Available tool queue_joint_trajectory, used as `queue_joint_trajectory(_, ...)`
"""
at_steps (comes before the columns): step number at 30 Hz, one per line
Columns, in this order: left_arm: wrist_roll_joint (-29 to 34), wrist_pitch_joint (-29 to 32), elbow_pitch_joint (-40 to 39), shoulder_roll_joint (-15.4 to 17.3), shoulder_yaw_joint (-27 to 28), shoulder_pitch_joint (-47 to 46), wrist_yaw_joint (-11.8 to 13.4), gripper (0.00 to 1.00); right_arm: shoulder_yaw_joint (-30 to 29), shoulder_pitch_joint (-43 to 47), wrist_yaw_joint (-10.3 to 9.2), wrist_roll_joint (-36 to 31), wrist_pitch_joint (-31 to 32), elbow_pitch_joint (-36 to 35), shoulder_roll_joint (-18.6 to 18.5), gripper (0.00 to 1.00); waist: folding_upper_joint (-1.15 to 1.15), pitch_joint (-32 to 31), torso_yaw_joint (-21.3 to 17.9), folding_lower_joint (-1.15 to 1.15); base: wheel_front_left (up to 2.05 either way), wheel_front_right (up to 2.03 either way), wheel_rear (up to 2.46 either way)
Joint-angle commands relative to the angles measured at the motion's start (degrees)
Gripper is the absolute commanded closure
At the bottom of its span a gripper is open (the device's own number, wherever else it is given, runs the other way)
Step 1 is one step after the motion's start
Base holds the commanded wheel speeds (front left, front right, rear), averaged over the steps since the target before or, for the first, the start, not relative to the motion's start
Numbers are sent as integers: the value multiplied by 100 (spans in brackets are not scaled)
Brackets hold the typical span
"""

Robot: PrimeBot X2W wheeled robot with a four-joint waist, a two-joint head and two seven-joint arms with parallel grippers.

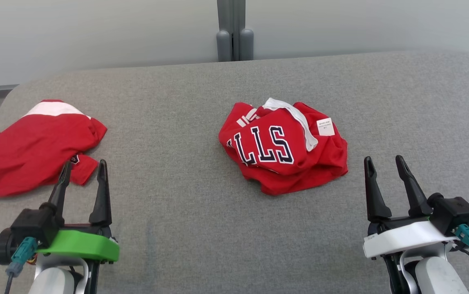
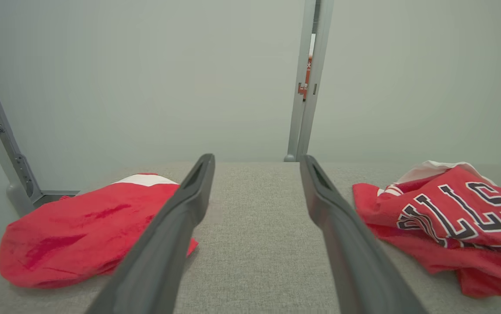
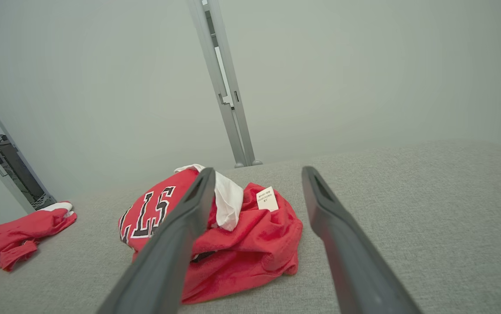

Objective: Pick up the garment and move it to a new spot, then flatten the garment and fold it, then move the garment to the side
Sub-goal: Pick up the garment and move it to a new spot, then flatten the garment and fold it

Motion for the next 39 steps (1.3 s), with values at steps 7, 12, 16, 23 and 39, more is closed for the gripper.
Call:
queue_joint_trajectory(7,251,-5,-165,-226,367,554,-121,0,52,133,-1,-52,-18,67,-14,0,0,-187,37,0,0,0,0)
queue_joint_trajectory(12,489,-5,-160,-330,415,820,-198,0,98,213,-2,-47,-18,97,-15,0,0,-254,30,0,0,0,0)
queue_joint_trajectory(16,560,-5,-140,-432,501,925,-222,0,113,245,-2,-75,-18,122,-15,0,0,-290,23,0,0,0,0)
queue_joint_trajectory(23,652,-5,-148,-583,739,978,-252,0,83,354,-2,-105,-17,145,-15,0,0,-351,28,0,0,0,0)
queue_joint_trajectory(39,850,-5,-109,-687,1018,942,-338,0,25,460,-2,-176,-18,171,-15,0,0,-391,12,0,0,0,0)
